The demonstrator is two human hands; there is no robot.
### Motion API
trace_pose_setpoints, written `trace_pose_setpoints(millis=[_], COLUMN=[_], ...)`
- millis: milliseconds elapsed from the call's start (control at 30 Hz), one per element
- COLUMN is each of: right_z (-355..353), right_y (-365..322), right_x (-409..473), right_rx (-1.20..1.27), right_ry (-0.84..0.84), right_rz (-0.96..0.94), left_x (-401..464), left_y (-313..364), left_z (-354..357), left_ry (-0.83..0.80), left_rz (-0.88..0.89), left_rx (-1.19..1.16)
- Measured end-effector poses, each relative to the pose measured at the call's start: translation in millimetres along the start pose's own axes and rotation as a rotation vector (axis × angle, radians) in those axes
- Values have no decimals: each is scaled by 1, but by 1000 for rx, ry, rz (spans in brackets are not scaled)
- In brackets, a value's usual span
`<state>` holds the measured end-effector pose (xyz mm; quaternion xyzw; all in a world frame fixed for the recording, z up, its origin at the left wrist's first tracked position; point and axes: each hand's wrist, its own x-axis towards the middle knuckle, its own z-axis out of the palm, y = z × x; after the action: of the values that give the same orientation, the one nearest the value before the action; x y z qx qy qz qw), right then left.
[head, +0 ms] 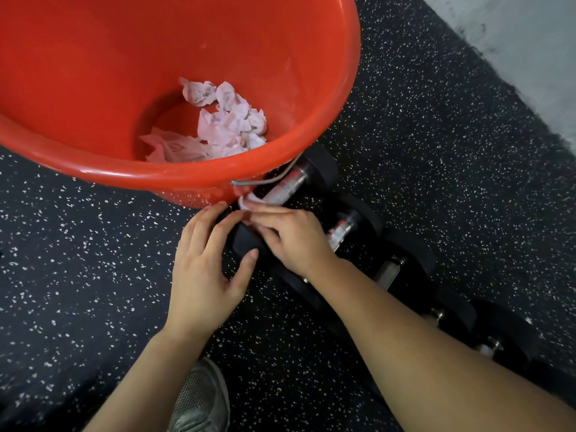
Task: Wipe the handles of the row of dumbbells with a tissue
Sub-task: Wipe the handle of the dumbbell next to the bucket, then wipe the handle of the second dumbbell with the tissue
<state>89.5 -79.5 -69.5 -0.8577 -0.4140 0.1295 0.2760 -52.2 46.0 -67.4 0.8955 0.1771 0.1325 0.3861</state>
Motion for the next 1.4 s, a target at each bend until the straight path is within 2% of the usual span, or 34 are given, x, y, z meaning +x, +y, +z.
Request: trace_pose_setpoints(millis=[100, 267, 400, 567, 667, 733, 800, 933, 1033, 1133, 1200, 1267, 1400], right_z=[-4, -45, -86, -90, -72, -60, -50, -36, -46, -67, -72, -66, -47], right_y=[-4, -1, 24, 40, 43, 45, 43, 24, 23, 34, 44, 51, 36], right_x=[4, -9, -49, -81, -87, -94, -100, -109, -104, -94, -90, -90, -96], right_rx=[-13, 250, 131, -179, -261, -221, -111, 100, 113, -44, -164, -168, 41], right_ry=[-42, 158, 244, 126, 70, 69, 59, -147, -159, 34, 79, 43, -135], right_rz=[6, 175, 315, 242, 286, 317, 272, 114, 97, 174, 299, 340, 199], left_x=[1, 4, -2, -14, -21, -23, -23, -22, -23, -22, -22, -22, -22], left_y=[3, 5, 24, 42, 42, 41, 41, 40, 40, 42, 43, 43, 43], left_z=[-1, -1, 8, 21, 25, 27, 27, 27, 26, 26, 25, 25, 26], left_ry=[6, 9, -23, -110, -160, -164, -154, -165, -169, -173, -176, -175, -169], left_rz=[-31, -4, 84, 186, 193, 188, 185, 167, 159, 158, 153, 153, 155], left_rx=[-37, 32, 104, 140, 182, 200, 201, 205, 206, 208, 209, 205, 202])
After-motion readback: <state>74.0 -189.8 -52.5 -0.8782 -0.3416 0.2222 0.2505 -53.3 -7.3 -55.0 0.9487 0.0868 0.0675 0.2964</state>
